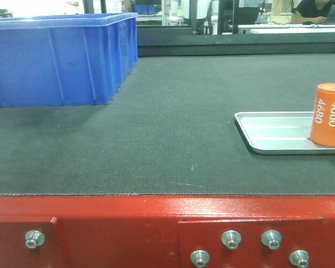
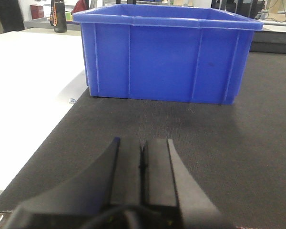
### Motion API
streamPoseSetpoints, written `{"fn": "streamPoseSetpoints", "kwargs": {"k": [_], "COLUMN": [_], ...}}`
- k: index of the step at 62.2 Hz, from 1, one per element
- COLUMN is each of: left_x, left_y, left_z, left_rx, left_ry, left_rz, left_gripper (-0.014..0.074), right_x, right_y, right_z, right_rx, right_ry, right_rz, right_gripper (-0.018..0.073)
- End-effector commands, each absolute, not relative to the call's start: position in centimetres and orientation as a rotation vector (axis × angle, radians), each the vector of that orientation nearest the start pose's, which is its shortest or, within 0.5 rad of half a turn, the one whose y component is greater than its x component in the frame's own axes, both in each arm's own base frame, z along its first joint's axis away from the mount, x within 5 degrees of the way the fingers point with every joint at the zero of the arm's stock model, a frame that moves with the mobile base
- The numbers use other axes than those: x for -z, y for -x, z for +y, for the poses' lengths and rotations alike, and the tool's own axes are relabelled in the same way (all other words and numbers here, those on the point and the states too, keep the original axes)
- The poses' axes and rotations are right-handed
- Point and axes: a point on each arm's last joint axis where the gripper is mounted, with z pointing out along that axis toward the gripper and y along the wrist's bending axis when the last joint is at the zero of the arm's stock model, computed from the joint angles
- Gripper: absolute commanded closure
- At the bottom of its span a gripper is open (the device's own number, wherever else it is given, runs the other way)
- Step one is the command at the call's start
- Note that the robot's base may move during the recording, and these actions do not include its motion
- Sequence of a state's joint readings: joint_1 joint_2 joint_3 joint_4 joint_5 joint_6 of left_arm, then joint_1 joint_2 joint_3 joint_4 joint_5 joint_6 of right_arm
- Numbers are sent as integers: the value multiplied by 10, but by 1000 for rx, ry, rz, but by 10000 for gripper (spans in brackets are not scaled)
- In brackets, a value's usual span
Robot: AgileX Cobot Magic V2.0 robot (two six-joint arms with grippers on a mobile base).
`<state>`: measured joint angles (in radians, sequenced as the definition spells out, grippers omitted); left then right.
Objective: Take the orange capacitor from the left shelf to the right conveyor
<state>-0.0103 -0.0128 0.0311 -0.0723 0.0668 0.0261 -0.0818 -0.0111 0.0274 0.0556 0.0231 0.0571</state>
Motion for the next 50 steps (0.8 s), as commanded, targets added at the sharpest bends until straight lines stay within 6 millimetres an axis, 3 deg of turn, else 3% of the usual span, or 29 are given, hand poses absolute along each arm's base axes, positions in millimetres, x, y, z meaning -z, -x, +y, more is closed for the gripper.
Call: {"fn": "streamPoseSetpoints", "kwargs": {"k": [1,50], "left_x": [-207,-207], "left_y": [-55,-55], "left_z": [-1,-1], "left_rx": [51,51], "left_ry": [27,27], "left_rz": [1462,1462], "left_gripper": [723,723], "right_x": [-213,-213], "right_y": [-54,-54], "right_z": [-5,-5], "right_rx": [-15,-15], "right_ry": [-140,-140], "right_rz": [1407,1407], "right_gripper": [503,503]}}
